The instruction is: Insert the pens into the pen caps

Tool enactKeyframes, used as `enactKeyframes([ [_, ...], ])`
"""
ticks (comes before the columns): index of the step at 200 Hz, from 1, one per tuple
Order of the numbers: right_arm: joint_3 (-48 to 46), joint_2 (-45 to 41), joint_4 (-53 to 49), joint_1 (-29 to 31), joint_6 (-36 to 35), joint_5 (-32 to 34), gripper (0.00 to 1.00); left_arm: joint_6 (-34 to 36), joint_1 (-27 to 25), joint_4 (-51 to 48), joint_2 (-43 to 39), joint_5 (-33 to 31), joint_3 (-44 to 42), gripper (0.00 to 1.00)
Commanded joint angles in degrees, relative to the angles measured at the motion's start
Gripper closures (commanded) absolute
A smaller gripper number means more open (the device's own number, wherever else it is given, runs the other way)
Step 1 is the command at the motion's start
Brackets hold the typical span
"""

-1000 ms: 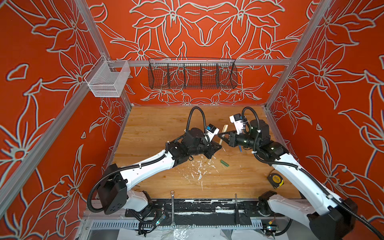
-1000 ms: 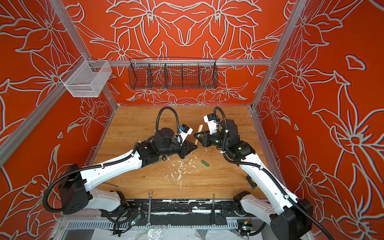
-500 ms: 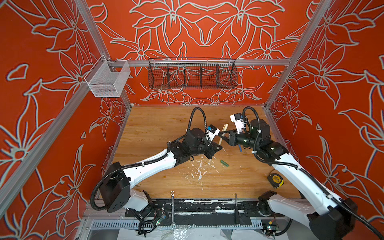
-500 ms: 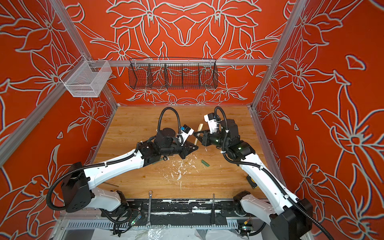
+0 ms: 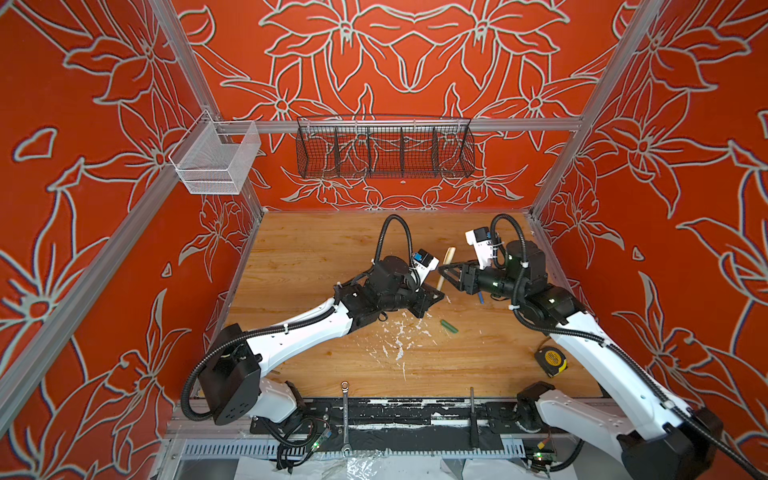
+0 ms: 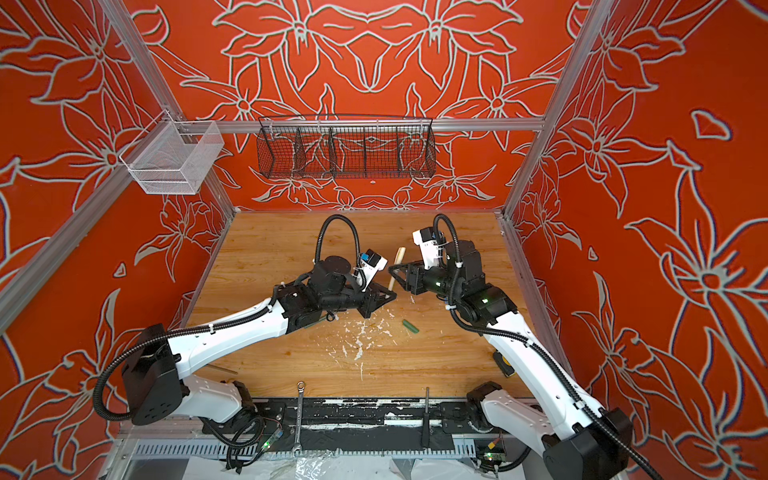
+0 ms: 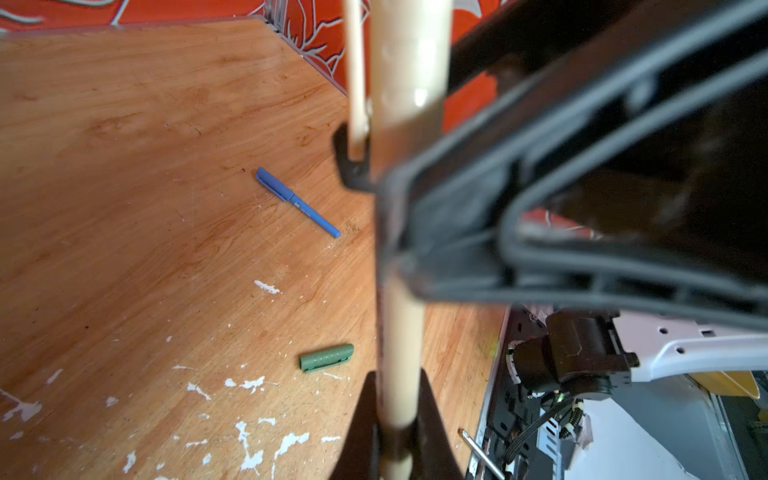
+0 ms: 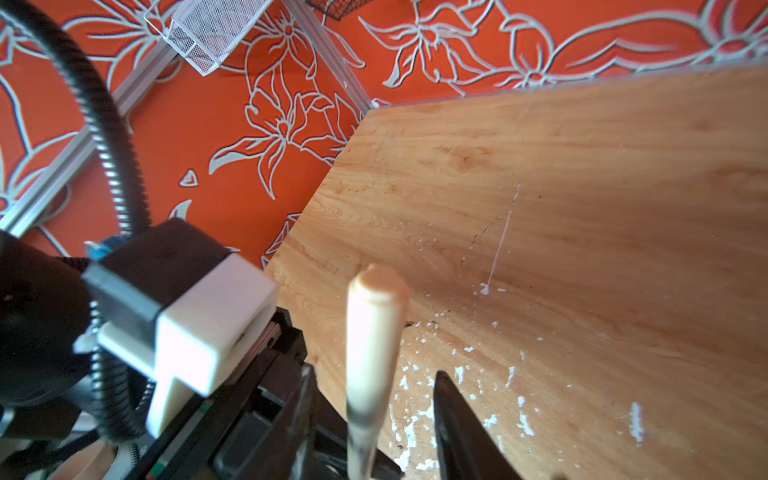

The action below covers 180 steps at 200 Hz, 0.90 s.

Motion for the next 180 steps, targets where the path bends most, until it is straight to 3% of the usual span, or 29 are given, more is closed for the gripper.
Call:
enactKeyframes([
  [1,2.0,-3.1,-2.3,-2.5,-0.1,2.0,0.50,-1.3,0.6,0.7,0.6,1.1,-1.8,1.00],
  [35,1.9,-2.9,0.4,-5.3,1.6,-1.4,0.48,-1.6,0.6,1.0,0.4,2.0,-3.6,1.00],
  [117,2.9,4.0,5.1,-5.8,2.9,-5.5,0.47,-1.8,0.6,3.4,-1.9,3.1,-6.5,1.00],
  [180,1.3,6.9,10.6,-5.5,5.8,-9.2,0.52,-1.7,0.6,4.0,-1.4,4.0,-6.3,1.00],
])
